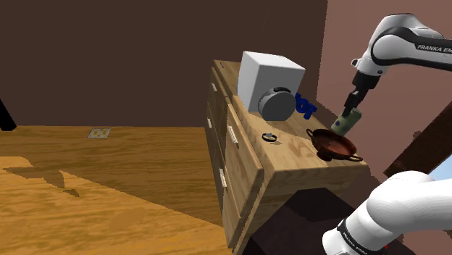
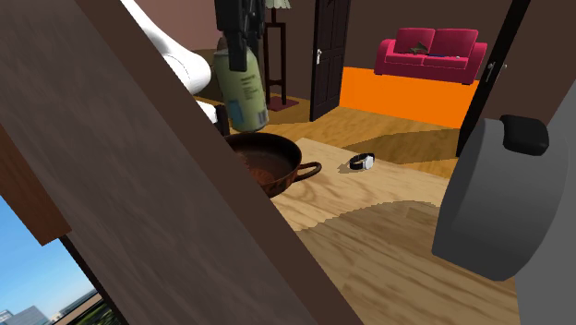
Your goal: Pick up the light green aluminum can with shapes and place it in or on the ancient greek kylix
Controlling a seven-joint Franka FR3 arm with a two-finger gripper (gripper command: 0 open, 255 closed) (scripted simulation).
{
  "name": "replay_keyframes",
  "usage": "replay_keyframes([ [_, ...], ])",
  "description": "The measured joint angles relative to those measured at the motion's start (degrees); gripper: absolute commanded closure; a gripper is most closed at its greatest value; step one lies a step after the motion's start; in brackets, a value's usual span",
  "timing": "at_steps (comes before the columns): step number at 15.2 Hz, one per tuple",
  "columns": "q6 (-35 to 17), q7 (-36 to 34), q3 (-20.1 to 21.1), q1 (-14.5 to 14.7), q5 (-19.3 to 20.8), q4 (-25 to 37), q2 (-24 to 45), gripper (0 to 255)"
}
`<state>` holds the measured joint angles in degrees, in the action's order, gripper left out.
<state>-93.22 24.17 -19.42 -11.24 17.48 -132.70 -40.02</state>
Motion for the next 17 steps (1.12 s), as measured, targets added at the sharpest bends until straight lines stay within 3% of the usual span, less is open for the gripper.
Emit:
replay_keyframes([
  [10,-7.23,-0.95,-1.43,-0.53,1.37,-7.81,-0.56,255],
  [16,-7.89,-1.03,-1.57,-0.61,1.52,-8.54,-0.66,255],
  [17,-7.89,-1.03,-1.57,-0.61,1.53,-8.55,-0.66,0],
])
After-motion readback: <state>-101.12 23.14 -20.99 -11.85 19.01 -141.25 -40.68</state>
